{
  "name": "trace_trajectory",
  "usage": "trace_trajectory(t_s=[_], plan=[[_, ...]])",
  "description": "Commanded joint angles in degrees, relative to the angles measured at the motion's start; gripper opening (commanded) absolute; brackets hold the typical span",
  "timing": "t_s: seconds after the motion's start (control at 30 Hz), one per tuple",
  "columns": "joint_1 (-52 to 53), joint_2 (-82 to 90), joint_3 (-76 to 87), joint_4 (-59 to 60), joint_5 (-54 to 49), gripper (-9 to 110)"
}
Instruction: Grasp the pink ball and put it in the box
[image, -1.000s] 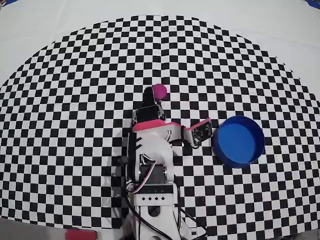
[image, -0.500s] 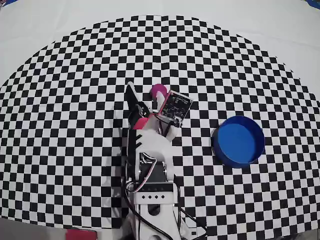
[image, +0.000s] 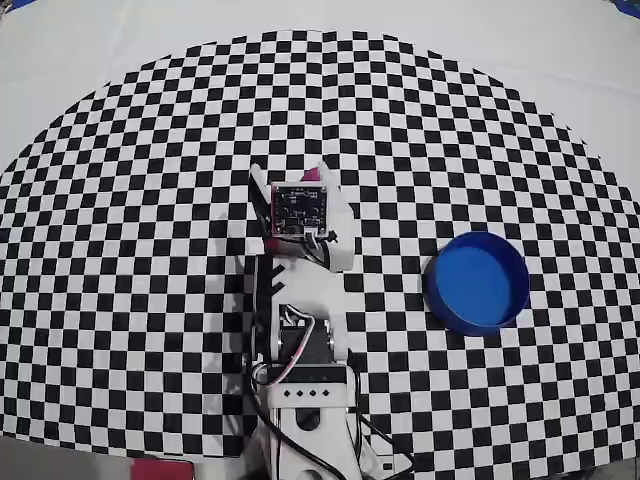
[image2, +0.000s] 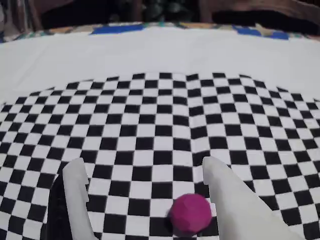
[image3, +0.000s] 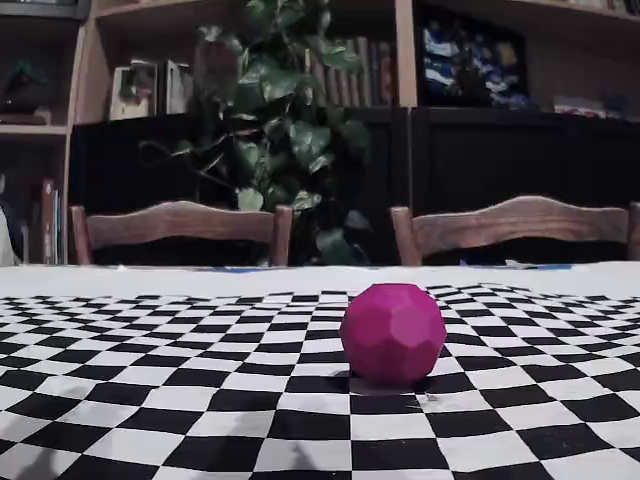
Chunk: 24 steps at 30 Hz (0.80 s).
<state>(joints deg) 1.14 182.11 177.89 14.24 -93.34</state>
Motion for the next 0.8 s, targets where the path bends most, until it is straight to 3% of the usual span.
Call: trace_trajectory(t_s=[0.0, 0.77], plan=[[0.44, -0.18, 0.35, -1.76, -0.79, 27], [3.16, -1.23, 0.35, -1.85, -1.05, 27]])
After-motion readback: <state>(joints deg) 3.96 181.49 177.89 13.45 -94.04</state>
